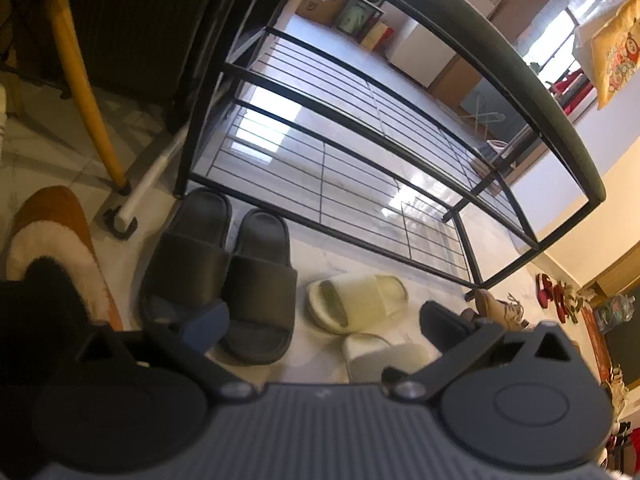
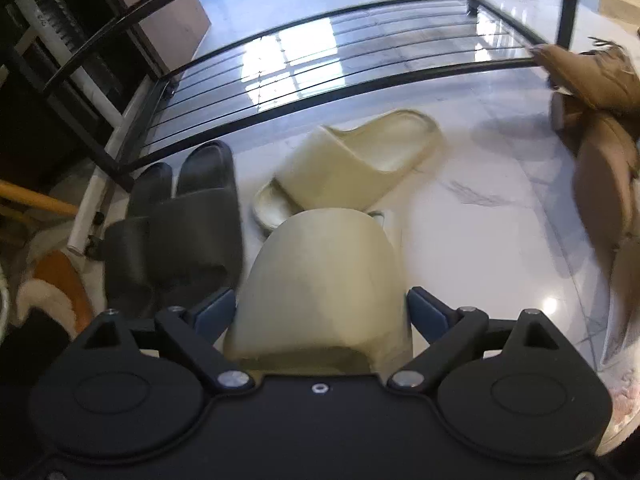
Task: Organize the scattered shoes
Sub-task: 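Grasp a cream slide by its strap with the right tool and lift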
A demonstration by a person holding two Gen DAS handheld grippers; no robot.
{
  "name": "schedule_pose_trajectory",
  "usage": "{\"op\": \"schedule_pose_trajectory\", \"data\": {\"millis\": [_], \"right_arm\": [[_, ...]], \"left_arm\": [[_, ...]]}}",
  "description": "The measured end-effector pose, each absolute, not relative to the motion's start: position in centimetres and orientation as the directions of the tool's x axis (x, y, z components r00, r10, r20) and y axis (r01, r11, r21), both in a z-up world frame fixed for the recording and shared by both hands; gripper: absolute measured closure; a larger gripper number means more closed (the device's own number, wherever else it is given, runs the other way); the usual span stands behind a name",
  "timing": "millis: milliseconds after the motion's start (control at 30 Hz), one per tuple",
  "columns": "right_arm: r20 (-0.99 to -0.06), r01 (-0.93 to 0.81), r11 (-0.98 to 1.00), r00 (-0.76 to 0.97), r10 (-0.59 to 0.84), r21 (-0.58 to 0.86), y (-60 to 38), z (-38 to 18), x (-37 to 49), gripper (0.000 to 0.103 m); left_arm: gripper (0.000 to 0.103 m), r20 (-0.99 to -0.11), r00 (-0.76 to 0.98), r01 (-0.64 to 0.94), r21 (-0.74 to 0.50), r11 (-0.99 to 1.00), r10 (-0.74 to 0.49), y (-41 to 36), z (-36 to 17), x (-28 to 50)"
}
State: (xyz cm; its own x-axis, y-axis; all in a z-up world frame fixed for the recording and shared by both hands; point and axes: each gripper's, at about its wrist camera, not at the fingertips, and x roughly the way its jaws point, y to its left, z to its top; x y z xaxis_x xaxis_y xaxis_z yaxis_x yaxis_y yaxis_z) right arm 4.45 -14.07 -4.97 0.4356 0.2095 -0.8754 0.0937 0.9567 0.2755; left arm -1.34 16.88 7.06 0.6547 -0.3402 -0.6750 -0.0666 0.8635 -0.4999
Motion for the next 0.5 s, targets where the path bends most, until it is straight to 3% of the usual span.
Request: {"op": "schedule_pose_trajectory", "data": {"millis": [267, 367, 500], "right_arm": [[-0.935, -0.146, 0.956, 0.218, 0.281, 0.254, -11.0, -10.7, -0.6, 0.008], [-0.949, -0.047, 0.949, 0.028, 0.314, 0.312, -12.9, -14.7, -1.3, 0.009], [-0.902, 0.162, 0.892, -0.031, 0.431, 0.421, -16.3, -13.7, -1.3, 0.006]], "left_arm": [[0.001, -0.67, 0.648, -0.073, -0.528, 0.846, -0.362, 16.9, 6.9, -1.2], [0.001, -0.679, 0.638, -0.06, -0.515, 0.855, -0.364, 16.5, 6.8, -1.2], [0.001, -0.685, 0.635, -0.098, -0.531, 0.841, -0.358, 17.1, 6.4, -1.2]]}}
